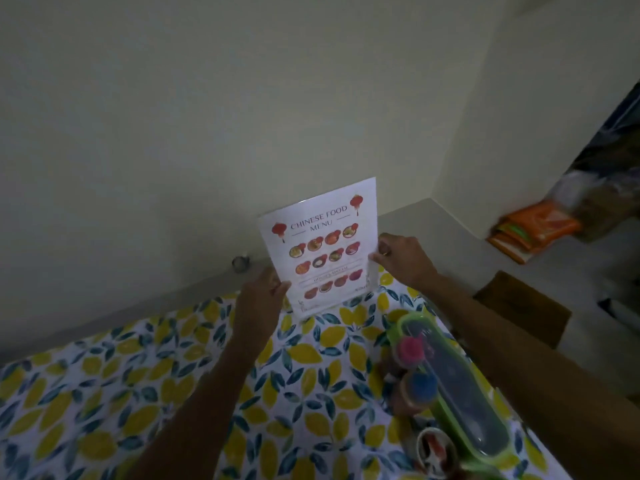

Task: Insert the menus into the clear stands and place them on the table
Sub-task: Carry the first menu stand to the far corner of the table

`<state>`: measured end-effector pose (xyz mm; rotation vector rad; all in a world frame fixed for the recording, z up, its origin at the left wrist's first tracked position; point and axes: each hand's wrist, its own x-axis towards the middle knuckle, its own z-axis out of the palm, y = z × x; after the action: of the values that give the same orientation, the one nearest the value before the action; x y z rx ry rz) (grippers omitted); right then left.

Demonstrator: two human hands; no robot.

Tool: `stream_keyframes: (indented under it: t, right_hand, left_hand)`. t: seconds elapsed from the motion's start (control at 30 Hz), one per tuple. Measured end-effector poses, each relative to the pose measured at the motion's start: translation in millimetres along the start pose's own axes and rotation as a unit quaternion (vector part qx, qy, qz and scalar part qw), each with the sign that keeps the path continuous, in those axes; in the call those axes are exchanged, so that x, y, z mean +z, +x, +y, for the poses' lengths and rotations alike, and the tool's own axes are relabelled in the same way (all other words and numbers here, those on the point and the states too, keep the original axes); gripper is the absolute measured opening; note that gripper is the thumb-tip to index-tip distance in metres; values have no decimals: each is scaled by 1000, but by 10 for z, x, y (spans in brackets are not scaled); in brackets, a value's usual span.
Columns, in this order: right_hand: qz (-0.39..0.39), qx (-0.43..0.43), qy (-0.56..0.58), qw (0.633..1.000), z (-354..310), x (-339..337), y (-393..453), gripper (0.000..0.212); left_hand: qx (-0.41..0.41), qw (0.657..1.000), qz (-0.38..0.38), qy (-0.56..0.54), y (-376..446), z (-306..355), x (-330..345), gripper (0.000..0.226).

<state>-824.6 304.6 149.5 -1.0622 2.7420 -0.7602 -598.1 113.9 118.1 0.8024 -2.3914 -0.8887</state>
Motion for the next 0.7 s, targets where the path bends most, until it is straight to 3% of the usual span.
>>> stream_keyframes:
  t: [0.43,0.7]
  right_hand:
    - [-56,41,48,996,1180,508,1082,20]
    - [-30,50,83,995,1529,769,1183,21]
  left_hand:
    - [-64,996,-54,39,995,-51,1203,19]
    - [-82,994,-49,54,1181,-156,1610,21]
